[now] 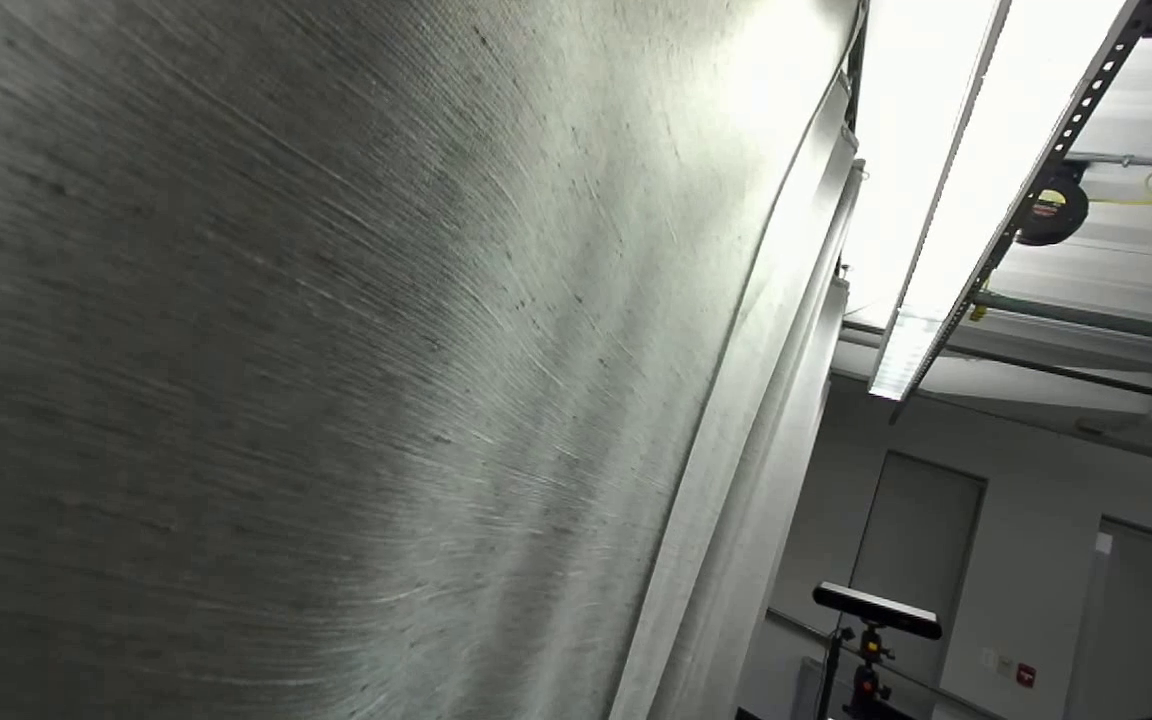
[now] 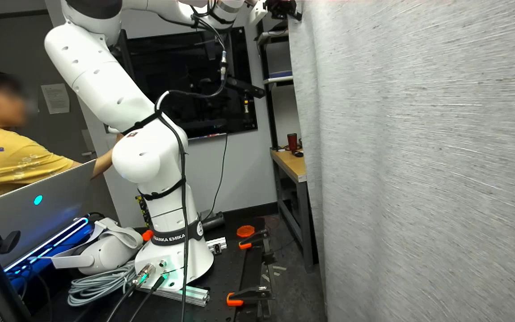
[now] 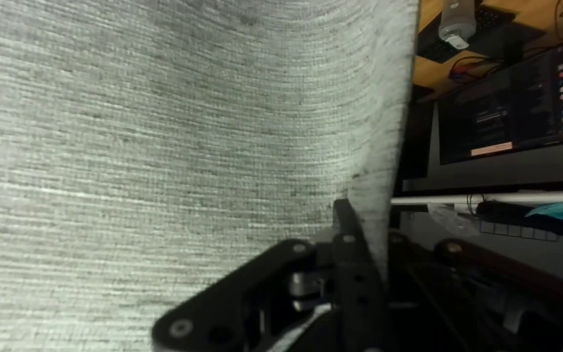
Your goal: Slide the curtain to the left
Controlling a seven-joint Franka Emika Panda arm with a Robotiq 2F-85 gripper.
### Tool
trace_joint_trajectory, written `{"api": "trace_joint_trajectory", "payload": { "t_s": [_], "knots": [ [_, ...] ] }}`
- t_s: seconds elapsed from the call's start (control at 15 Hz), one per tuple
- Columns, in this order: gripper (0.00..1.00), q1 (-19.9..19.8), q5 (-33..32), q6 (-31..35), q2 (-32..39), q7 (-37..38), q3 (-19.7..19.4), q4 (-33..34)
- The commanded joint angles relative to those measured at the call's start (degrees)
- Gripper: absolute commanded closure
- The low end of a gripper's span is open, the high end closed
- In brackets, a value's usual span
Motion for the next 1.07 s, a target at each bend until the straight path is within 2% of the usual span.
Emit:
{"api": "trace_joint_trajectory", "payload": {
  "t_s": [0.0,0.73,1.0],
  "knots": [
    [0.99,-0.3,-1.7,-4.7,2.3,3.1,6.5,-1.5],
    [0.99,-3.7,-6.4,-10.5,0.6,3.1,15.6,1.1],
    [0.99,-6.8,-8.4,-12.5,0.3,3.4,19.2,3.1]
  ]
}}
